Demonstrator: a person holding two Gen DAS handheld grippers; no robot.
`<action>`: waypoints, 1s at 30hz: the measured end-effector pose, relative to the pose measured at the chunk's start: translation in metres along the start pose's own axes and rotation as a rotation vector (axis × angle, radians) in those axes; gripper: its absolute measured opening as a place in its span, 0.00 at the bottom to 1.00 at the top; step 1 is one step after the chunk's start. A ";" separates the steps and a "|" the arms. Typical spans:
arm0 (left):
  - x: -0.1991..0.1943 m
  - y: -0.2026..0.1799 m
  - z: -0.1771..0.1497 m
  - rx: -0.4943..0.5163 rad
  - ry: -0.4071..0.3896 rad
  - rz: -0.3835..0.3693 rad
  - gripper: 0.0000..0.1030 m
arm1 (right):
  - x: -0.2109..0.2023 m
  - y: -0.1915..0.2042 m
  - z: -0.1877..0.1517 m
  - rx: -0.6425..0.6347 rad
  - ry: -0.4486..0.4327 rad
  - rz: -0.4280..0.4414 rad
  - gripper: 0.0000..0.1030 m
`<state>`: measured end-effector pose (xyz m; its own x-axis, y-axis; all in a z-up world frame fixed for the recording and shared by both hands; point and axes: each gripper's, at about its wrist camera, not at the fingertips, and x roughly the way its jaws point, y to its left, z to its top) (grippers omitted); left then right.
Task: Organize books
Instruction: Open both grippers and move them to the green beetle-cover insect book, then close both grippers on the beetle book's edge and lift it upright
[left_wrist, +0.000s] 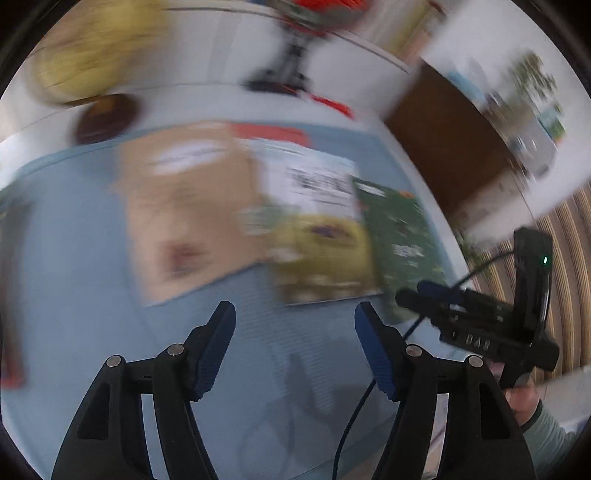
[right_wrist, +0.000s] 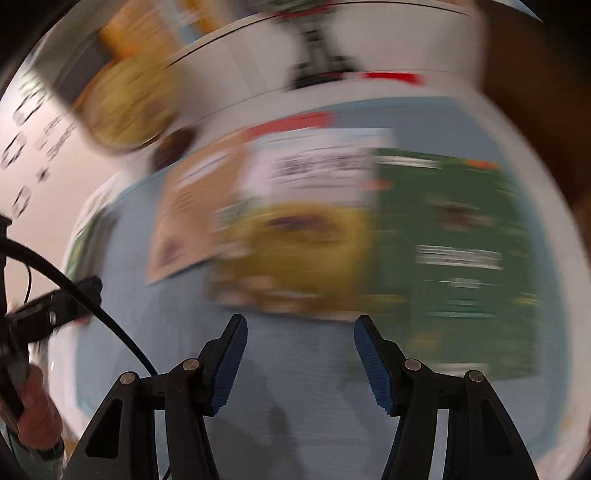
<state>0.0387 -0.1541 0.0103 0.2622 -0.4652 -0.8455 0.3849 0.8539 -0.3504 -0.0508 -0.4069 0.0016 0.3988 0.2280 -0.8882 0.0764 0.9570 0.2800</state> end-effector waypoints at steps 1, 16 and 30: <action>0.012 -0.013 0.005 0.013 0.014 -0.016 0.63 | -0.008 -0.026 0.000 0.034 -0.015 -0.028 0.57; 0.124 -0.094 0.013 -0.017 0.101 0.021 0.59 | 0.003 -0.163 0.014 0.158 0.016 -0.088 0.37; 0.129 -0.119 -0.004 0.016 0.154 0.065 0.59 | 0.008 -0.157 0.000 0.054 0.054 -0.001 0.37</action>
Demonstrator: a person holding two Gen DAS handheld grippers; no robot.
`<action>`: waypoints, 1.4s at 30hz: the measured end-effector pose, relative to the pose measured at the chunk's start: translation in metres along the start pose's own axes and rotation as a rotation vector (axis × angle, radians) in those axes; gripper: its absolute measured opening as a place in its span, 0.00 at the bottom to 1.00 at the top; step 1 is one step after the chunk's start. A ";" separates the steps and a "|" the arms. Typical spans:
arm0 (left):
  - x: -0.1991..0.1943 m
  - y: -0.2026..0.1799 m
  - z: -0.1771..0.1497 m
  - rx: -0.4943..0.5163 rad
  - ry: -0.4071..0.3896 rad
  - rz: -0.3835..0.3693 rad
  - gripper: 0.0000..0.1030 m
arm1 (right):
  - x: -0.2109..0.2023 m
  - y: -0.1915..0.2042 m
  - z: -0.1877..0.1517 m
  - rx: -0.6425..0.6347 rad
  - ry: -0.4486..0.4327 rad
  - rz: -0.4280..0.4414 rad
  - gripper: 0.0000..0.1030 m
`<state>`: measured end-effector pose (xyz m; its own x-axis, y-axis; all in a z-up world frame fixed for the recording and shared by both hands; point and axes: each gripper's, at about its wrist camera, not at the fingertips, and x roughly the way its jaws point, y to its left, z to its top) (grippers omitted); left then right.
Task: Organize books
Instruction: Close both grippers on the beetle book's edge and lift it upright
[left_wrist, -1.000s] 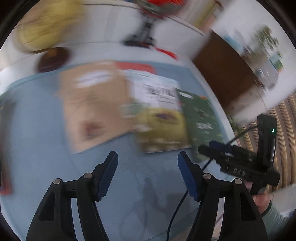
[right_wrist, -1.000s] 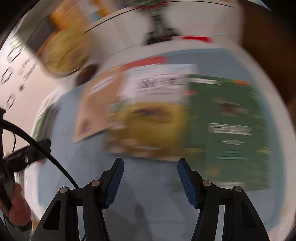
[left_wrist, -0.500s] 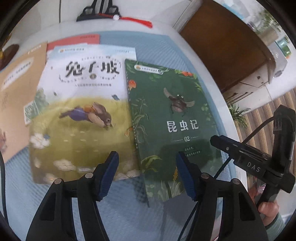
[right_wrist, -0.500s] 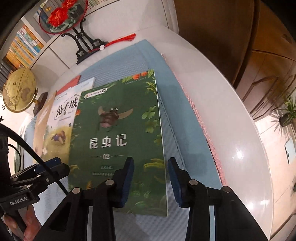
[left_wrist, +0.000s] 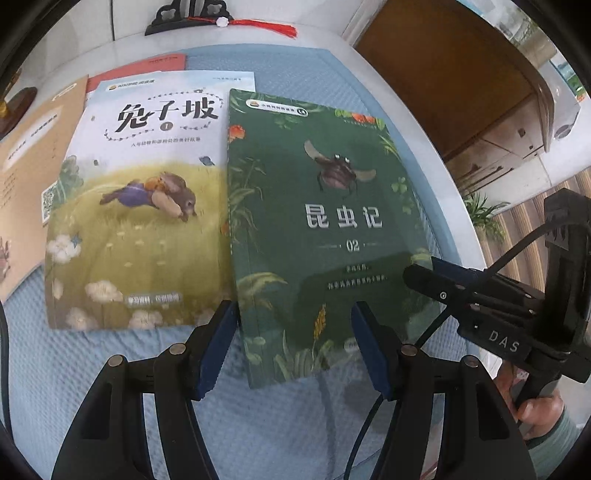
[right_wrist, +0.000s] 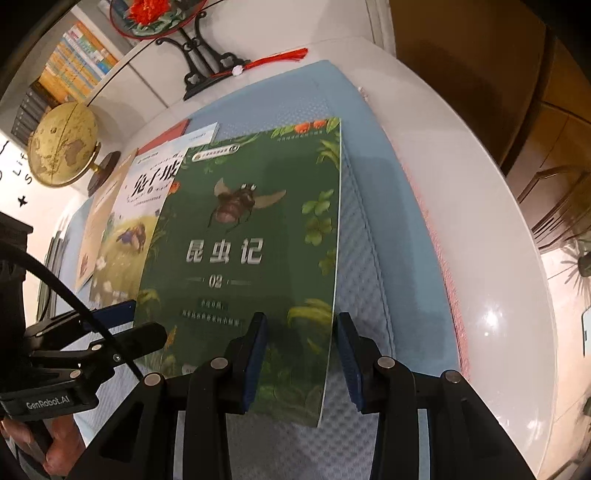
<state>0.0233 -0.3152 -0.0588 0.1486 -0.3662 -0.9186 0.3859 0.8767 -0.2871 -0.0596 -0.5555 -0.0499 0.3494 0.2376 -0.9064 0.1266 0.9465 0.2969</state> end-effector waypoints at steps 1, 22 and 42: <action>0.000 -0.001 -0.001 0.002 -0.007 0.001 0.59 | 0.000 0.001 -0.002 -0.012 -0.001 -0.001 0.37; 0.002 0.024 -0.015 -0.220 -0.069 -0.301 0.13 | -0.006 -0.019 -0.012 0.050 -0.035 0.097 0.41; -0.015 0.050 0.001 -0.479 -0.115 -0.701 0.12 | 0.012 -0.049 -0.006 0.375 0.090 0.664 0.62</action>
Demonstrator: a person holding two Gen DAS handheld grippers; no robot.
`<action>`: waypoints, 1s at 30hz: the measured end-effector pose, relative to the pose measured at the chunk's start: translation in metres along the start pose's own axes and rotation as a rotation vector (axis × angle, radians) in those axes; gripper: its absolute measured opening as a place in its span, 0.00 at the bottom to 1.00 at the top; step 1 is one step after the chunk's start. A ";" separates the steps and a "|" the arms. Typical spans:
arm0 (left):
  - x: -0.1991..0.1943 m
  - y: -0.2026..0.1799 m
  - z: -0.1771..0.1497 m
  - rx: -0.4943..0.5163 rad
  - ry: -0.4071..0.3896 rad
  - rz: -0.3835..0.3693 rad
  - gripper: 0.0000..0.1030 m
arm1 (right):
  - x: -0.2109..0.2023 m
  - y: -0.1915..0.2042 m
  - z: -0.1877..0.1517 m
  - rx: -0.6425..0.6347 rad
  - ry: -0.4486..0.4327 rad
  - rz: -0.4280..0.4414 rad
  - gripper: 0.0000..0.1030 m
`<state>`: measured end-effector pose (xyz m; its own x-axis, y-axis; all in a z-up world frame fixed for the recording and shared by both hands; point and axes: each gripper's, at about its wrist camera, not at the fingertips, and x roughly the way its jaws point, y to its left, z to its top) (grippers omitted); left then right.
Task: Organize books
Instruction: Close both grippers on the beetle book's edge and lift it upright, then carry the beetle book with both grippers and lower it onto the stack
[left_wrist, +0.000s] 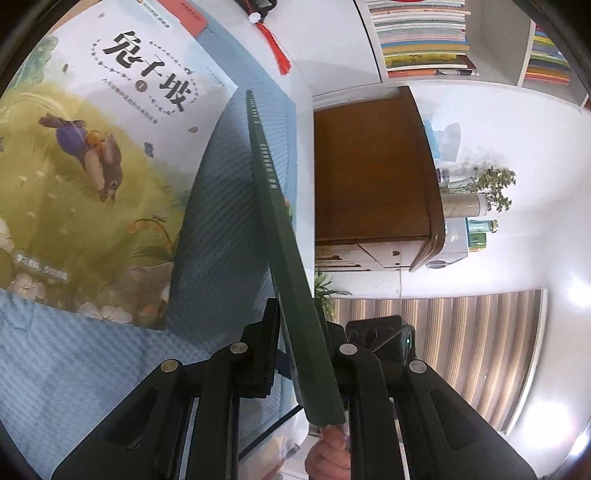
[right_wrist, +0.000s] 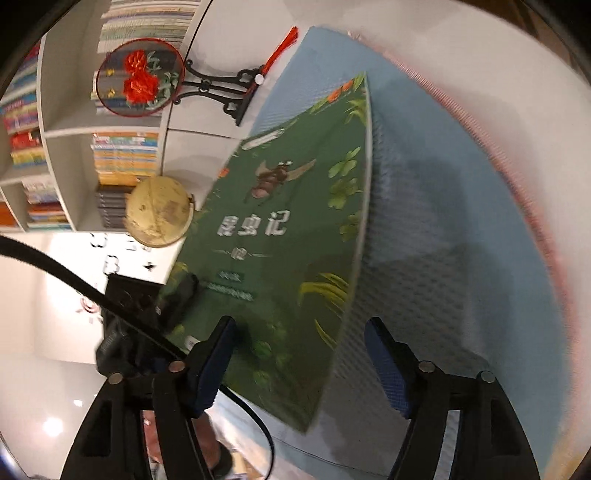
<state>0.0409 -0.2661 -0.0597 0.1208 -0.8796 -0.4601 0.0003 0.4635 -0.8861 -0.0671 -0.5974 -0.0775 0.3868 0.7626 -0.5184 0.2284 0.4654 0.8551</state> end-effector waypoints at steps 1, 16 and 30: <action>0.000 0.000 0.000 0.000 0.002 0.004 0.12 | 0.003 0.000 0.001 0.010 -0.001 0.015 0.59; -0.005 -0.053 -0.023 0.388 -0.062 0.469 0.12 | 0.013 0.090 -0.023 -0.427 -0.083 -0.356 0.29; -0.073 -0.074 -0.031 0.418 -0.169 0.438 0.12 | 0.013 0.152 -0.053 -0.615 -0.113 -0.370 0.29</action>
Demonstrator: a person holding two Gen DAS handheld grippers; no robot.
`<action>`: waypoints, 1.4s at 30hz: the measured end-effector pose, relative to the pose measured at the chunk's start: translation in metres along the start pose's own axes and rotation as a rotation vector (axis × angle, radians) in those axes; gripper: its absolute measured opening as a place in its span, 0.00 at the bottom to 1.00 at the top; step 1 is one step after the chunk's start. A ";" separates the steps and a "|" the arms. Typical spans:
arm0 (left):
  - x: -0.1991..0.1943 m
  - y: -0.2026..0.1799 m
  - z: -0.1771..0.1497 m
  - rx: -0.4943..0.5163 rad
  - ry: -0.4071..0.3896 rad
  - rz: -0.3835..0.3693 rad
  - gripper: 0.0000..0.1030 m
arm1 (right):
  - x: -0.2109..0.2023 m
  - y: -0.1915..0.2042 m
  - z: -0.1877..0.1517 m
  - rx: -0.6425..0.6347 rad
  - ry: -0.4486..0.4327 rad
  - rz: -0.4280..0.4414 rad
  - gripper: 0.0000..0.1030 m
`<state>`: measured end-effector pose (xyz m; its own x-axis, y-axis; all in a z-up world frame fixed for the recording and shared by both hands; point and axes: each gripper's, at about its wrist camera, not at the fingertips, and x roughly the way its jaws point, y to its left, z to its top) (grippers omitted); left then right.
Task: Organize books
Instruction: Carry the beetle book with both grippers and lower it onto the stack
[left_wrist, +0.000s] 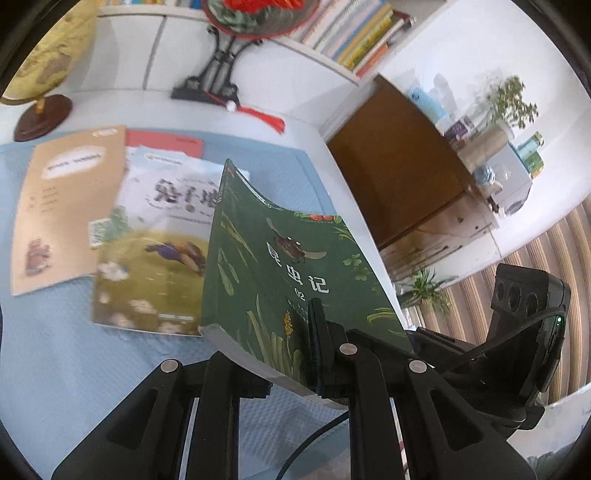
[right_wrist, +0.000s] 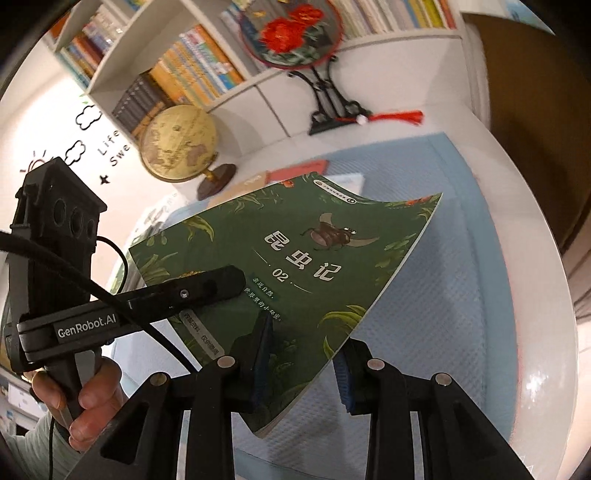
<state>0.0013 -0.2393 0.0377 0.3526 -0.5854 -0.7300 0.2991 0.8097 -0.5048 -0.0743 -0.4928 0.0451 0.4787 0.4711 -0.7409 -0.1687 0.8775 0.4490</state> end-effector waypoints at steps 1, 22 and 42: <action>-0.008 0.004 0.000 -0.007 -0.012 0.006 0.12 | -0.001 0.007 0.001 -0.008 -0.002 0.009 0.29; -0.269 0.285 -0.001 -0.252 -0.309 0.284 0.12 | 0.178 0.354 0.048 -0.354 0.086 0.253 0.31; -0.264 0.447 0.006 -0.405 -0.161 0.225 0.14 | 0.339 0.445 0.059 -0.337 0.208 0.172 0.31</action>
<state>0.0473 0.2774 0.0073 0.5108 -0.3676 -0.7772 -0.1580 0.8485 -0.5051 0.0640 0.0516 0.0232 0.2407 0.5909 -0.7700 -0.5193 0.7486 0.4122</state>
